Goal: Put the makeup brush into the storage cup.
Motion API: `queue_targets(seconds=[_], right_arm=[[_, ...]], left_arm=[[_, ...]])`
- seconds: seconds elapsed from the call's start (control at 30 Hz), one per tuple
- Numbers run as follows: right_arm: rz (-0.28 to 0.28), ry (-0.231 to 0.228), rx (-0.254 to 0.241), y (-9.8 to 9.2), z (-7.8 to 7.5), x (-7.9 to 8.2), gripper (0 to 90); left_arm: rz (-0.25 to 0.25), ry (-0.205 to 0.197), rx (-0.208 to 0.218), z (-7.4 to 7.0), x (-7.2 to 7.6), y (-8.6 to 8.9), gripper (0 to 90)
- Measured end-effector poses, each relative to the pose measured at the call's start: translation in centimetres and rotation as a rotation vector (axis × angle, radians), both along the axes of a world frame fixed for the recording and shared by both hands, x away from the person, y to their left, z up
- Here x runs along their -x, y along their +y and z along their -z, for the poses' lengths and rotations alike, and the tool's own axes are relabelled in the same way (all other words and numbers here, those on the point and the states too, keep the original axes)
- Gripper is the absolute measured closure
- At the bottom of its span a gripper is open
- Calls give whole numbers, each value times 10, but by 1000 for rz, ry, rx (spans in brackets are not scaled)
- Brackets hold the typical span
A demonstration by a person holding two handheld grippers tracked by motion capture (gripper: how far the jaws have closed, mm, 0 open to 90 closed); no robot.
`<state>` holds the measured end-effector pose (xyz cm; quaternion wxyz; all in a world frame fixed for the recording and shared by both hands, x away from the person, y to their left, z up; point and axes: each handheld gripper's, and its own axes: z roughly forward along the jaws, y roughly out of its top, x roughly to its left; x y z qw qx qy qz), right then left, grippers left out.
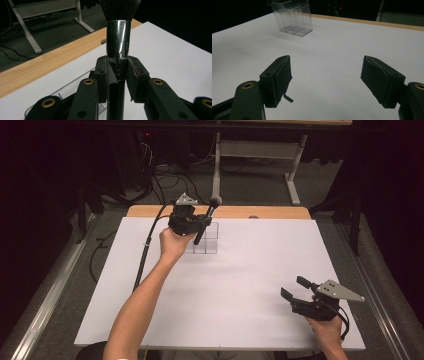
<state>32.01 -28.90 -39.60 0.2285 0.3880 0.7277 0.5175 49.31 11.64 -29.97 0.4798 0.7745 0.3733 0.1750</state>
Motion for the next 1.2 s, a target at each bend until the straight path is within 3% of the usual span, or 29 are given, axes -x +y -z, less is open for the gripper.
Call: queue_targets(seconds=[0.07, 0.1, 0.5, 1.2], right_arm=[[-1, 0, 2, 0, 0, -1, 262], [-3, 1, 3, 1, 0, 0, 261], [-7, -2, 7, 2, 0, -1, 261], [-7, 9, -3, 0, 1, -2, 261]], left_arm=[[-4, -10, 5, -1, 0, 0, 719], [-15, -4, 39, -1, -2, 2, 719], [-52, -6, 44, -2, -11, 8, 719], [-118, -40, 49, 5, -31, 0, 719]])
